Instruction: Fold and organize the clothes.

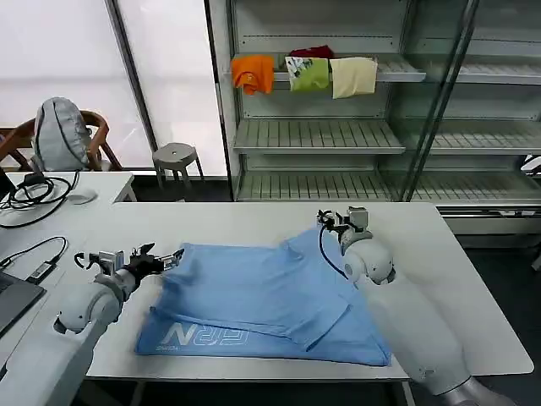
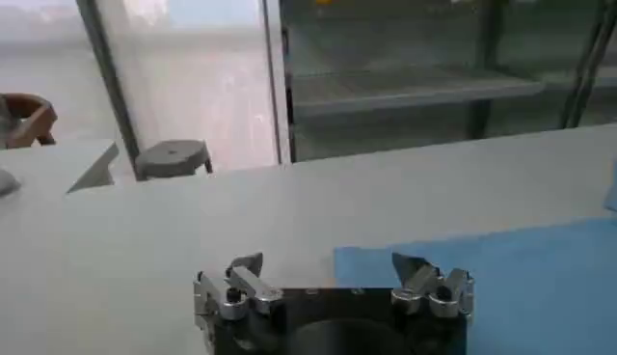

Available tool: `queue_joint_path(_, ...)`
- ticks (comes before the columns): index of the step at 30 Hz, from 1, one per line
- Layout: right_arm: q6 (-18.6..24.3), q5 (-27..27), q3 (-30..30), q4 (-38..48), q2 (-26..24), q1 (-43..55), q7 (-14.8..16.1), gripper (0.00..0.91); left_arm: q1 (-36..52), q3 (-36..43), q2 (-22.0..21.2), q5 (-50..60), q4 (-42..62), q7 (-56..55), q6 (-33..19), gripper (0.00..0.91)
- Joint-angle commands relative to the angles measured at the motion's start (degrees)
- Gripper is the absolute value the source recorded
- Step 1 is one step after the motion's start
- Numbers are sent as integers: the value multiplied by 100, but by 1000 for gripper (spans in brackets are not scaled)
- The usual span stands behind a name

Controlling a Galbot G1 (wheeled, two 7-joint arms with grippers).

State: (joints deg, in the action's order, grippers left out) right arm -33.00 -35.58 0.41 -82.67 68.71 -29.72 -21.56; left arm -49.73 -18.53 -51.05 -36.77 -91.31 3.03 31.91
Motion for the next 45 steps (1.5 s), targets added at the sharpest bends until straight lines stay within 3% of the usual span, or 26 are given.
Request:
queue_joint_path(1,-17,-46,-150,490,58,169,110,907,502,364,-42,-36,532,116,31,907)
queue_joint_path(24,392,-135,126,756,273,-71,638,907,920,633,-281,183,1024,133,39,907)
queue_joint_path(35,416,-98,101,1009,406,46,705,907,978,666,-350,334,1201,180,16,907)
queue_joint_path(37,404,-105,92,1006,405,35,705,907,968,671,-338,365,1193,191,25,675)
queue_joint_path(38,395,-110,92,1011,408,29,703,907,965,673,-332,367,1192,196,30,343)
queue_joint_path(39,373,-127,100,1015,414,23,702,746,962,675,-328,370,1190,205,32,111)
queue_joint_path(40,353,-153,110,1019,419,17,702,282,953,677,-327,399,1187,224,31,40)
queue_joint_path(41,253,-182,128,1019,440,-4,667,0,943,677,-329,409,1181,231,27,10)
queue_joint_path(45,218,-216,170,1039,505,-91,682,0,892,678,-342,419,1151,264,11,10)
